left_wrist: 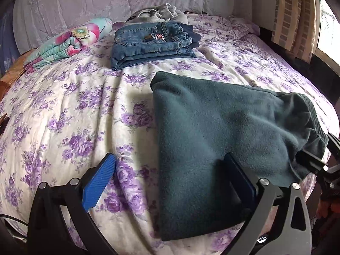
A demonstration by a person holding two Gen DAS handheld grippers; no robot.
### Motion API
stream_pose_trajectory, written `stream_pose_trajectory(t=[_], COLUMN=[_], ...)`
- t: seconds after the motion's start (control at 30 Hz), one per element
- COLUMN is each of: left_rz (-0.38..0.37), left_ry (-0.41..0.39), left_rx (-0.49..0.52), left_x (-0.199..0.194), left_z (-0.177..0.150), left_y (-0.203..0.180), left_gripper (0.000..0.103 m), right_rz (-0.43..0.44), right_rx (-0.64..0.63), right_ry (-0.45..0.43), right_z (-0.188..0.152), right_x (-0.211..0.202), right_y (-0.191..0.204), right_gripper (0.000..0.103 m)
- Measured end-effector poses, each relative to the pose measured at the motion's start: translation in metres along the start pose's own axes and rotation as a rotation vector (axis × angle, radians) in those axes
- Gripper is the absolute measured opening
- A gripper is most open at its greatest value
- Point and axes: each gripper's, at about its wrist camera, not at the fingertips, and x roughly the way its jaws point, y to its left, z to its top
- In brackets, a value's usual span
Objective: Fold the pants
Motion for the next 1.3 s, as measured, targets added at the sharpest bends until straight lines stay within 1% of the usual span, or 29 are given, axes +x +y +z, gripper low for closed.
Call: stream_pose_trajectory(t=[0.07, 0.17, 0.3, 0.4, 0.43, 0.53, 0.63, 0.7, 0.83, 0.87, 0.93, 0.97, 1.0, 1.03, 1.07, 1.1, 1.13, 1.17, 1.2, 1.27, 1.3], left_rz=[0.002, 0.011, 0.010, 0.001, -0.005, -0.055, -0.145, -0.190, -0.240, -0.255, -0.288, -0.301, -0.304, -0.300, -0.289, -0.272, -0.259, -0.258, -0.269, -0.298, -0.322], left_ry=[-0.006, -0.013, -0.019, -0.015, -0.012, 0.001, 0.021, 0.025, 0.010, 0.016, 0.027, 0.030, 0.027, 0.016, 0.007, -0.010, -0.023, -0.033, -0.043, -0.063, -0.084], left_rx=[0.001, 0.005, 0.020, 0.025, 0.025, 0.015, -0.018, -0.037, -0.004, 0.003, -0.024, -0.039, -0.045, -0.041, -0.033, -0.031, -0.025, -0.028, -0.039, -0.059, -0.068], left_x=[-0.001, -0.002, -0.004, -0.003, -0.002, 0.001, 0.006, 0.009, 0.019, 0.025, 0.033, 0.033, 0.031, 0.027, 0.023, 0.018, 0.014, 0.012, 0.010, 0.004, 0.000], left_z=[-0.001, -0.001, 0.000, 0.001, 0.001, 0.001, 0.000, -0.001, 0.004, 0.006, 0.013, 0.016, 0.017, 0.019, 0.021, 0.023, 0.026, 0.029, 0.033, 0.043, 0.049], left_y=[-0.002, -0.005, -0.008, -0.010, -0.009, -0.006, 0.000, 0.004, 0.005, 0.005, 0.009, 0.010, 0.010, 0.010, 0.010, 0.010, 0.011, 0.013, 0.015, 0.022, 0.024], left_gripper=[0.098, 0.098, 0.098, 0.098, 0.098, 0.098, 0.098, 0.098, 0.098, 0.099, 0.099, 0.096, 0.090, 0.062, 0.047, 0.039, 0.028, 0.021, 0.019, 0.010, 0.010], right_rz=[-0.003, 0.035, 0.087, 0.113, 0.112, 0.108, 0.119, 0.128, 0.135, 0.134, 0.137, 0.157, 0.177, 0.193, 0.212, 0.222, 0.226, 0.224, 0.224, 0.234, 0.234], right_rx=[0.022, 0.078, 0.143, 0.197, 0.204, 0.149, 0.115, 0.109, 0.109, 0.105, 0.100, 0.115, 0.128, 0.133, 0.135, 0.130, 0.114, 0.094, 0.079, 0.052, 0.041], right_ry=[-0.043, -0.037, 0.021, 0.093, 0.096, 0.092, 0.087, 0.089, 0.086, 0.082, 0.079, 0.078, 0.078, 0.076, 0.074, 0.067, 0.059, 0.049, 0.039, 0.014, -0.005], right_z=[0.005, 0.011, 0.017, 0.015, 0.014, 0.014, 0.013, 0.014, 0.014, 0.015, 0.016, 0.017, 0.018, 0.019, 0.022, 0.025, 0.030, 0.036, 0.042, 0.059, 0.068], right_x=[-0.009, -0.007, 0.013, 0.035, 0.038, 0.042, 0.042, 0.042, 0.044, 0.045, 0.048, 0.048, 0.048, 0.046, 0.043, 0.039, 0.036, 0.033, 0.030, 0.026, 0.023], right_y=[-0.007, -0.017, -0.026, -0.030, -0.029, -0.022, -0.020, -0.021, -0.021, -0.020, -0.021, -0.023, -0.024, -0.025, -0.026, -0.025, -0.022, -0.019, -0.017, -0.013, -0.011], right_gripper=[0.100, 0.100, 0.100, 0.100, 0.100, 0.100, 0.100, 0.100, 0.099, 0.096, 0.072, 0.065, 0.054, 0.040, 0.037, 0.033, 0.031, 0.031, 0.030, 0.030, 0.029])
